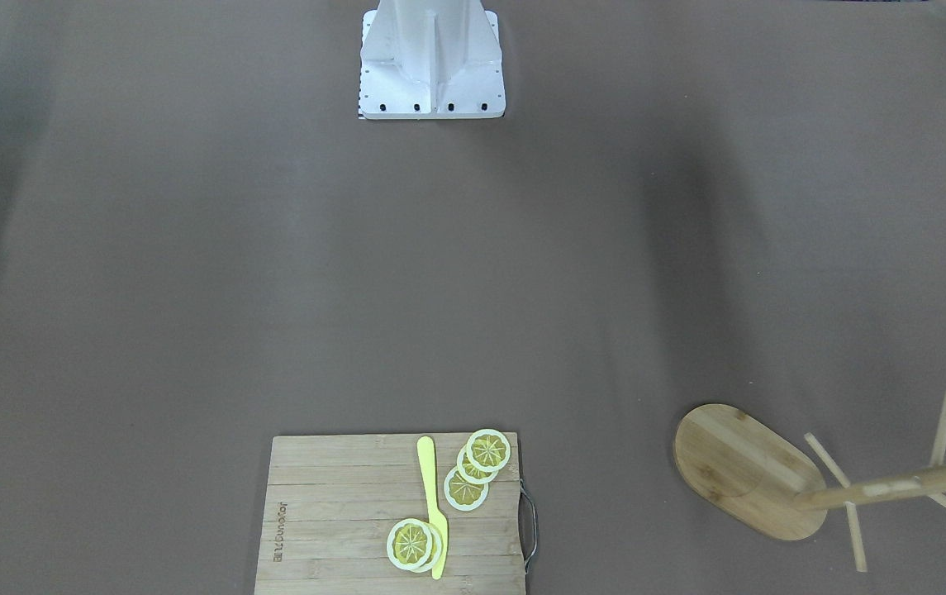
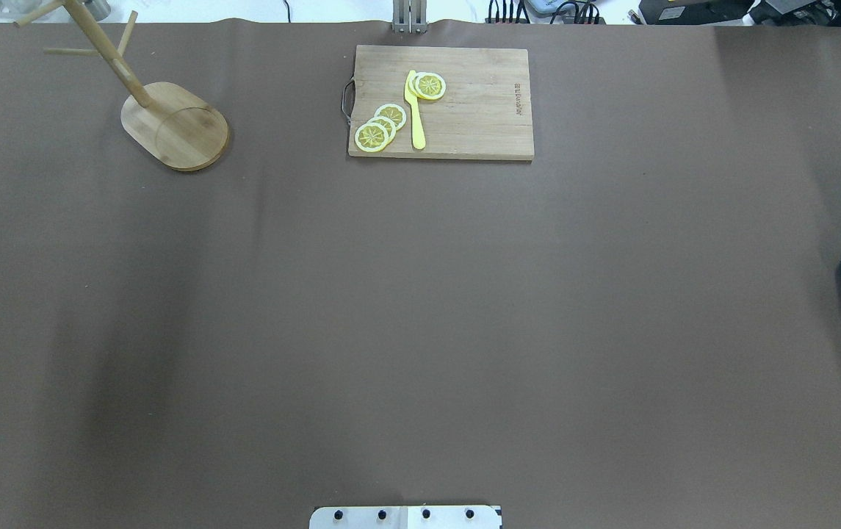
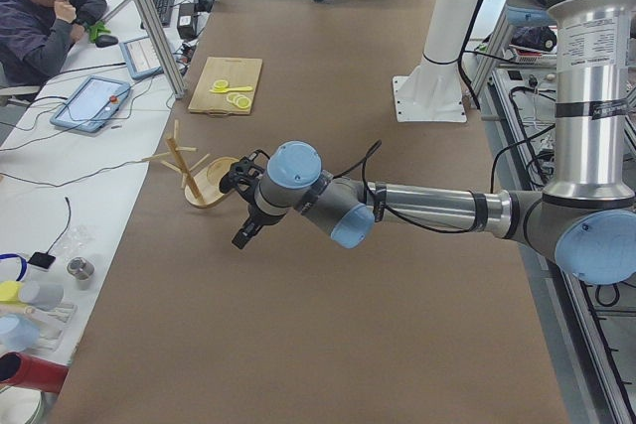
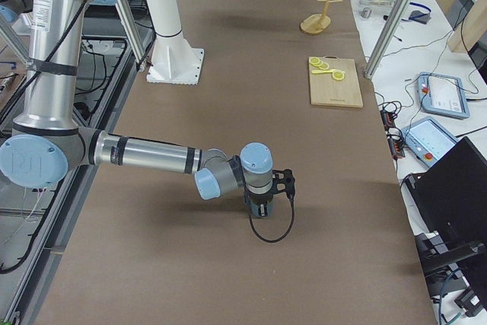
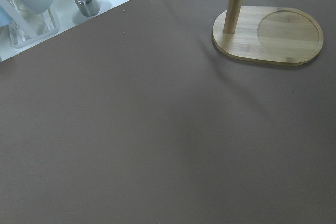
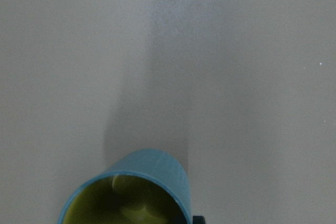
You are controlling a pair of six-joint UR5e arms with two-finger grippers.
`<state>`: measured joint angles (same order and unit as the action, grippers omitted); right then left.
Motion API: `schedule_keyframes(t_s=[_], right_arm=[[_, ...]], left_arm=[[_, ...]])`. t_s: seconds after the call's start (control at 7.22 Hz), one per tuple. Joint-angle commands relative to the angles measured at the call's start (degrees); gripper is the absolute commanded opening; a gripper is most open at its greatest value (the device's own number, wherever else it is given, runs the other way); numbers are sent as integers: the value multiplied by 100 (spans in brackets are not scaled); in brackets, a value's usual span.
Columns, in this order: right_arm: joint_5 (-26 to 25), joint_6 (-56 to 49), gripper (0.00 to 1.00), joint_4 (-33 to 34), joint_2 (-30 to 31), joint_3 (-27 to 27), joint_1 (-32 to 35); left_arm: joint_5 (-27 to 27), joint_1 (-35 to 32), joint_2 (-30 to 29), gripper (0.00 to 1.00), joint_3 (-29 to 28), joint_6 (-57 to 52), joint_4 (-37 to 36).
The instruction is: Hang cup on storage rack
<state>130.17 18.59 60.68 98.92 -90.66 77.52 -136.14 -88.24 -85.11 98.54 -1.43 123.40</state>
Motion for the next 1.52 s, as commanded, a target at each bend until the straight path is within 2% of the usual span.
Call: schedule_keyframes(t_s=[0.0,0.28,0.42,0.83,0.97,1.11,1.25,1.39], right_arm=[[174,1306,0,6,-197,-153,-9],[290,3325,0,6,-268,-643,-253],[159,4632,0,6,-285,-994,-629],[-946,7598,0,49,-925,-1427,-2008],[-1245,8120,0,798,-1319,-1680,-2369],[-1414,8543,0,2293,-2097,-2031,-2712],[-1676,9009,0,3439,-2940,-2087,-3194],[-1879,9596,0,3869,-3453,-2061,-3608]], left_arm=[[-9,0,12,100,-1,11,0],[-9,0,3,100,-1,11,9],[-9,0,3,100,-1,20,9],[-9,9,3,100,-10,108,9],[-9,9,3,100,-10,212,9],[0,17,3,100,-10,222,9],[-9,26,3,100,-27,222,9],[0,35,-6,100,-36,231,9]])
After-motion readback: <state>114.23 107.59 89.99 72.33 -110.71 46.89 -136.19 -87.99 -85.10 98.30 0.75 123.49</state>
